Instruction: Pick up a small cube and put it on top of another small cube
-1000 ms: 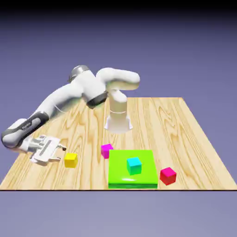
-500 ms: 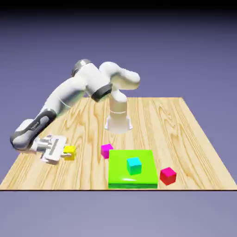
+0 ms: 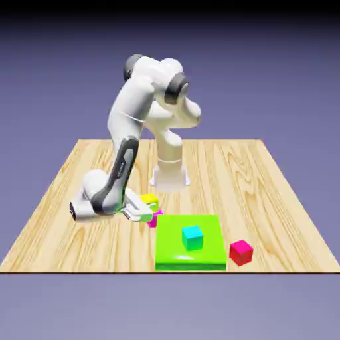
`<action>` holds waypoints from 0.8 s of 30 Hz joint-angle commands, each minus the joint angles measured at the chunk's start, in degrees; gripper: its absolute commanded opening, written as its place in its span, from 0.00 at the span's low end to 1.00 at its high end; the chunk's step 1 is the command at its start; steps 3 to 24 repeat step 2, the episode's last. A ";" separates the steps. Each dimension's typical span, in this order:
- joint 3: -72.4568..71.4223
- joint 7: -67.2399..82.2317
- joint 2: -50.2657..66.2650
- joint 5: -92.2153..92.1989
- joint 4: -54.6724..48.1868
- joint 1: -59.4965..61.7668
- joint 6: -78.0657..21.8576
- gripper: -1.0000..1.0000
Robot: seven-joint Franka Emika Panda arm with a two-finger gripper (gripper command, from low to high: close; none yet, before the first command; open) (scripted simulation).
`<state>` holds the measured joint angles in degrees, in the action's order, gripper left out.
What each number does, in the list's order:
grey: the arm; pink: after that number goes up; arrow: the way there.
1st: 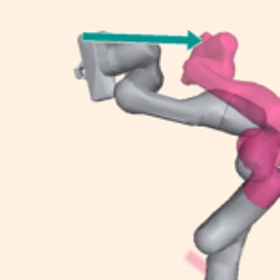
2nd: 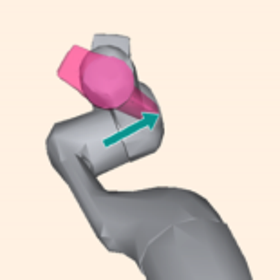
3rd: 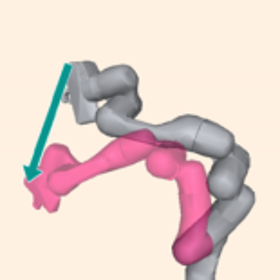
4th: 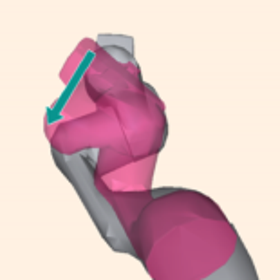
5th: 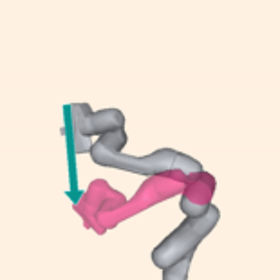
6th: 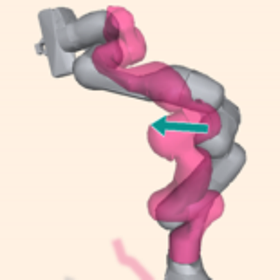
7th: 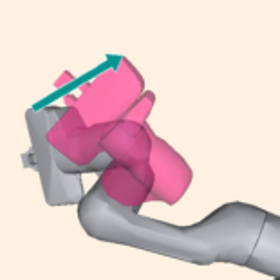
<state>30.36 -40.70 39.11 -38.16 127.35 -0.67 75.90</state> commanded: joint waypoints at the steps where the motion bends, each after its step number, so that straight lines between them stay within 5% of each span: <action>1: 0.00 0.00 0.00 0.00 0.00 0.00 0.00 1.00; 24: 0.50 -0.48 0.05 0.88 -2.07 0.86 -1.84 1.00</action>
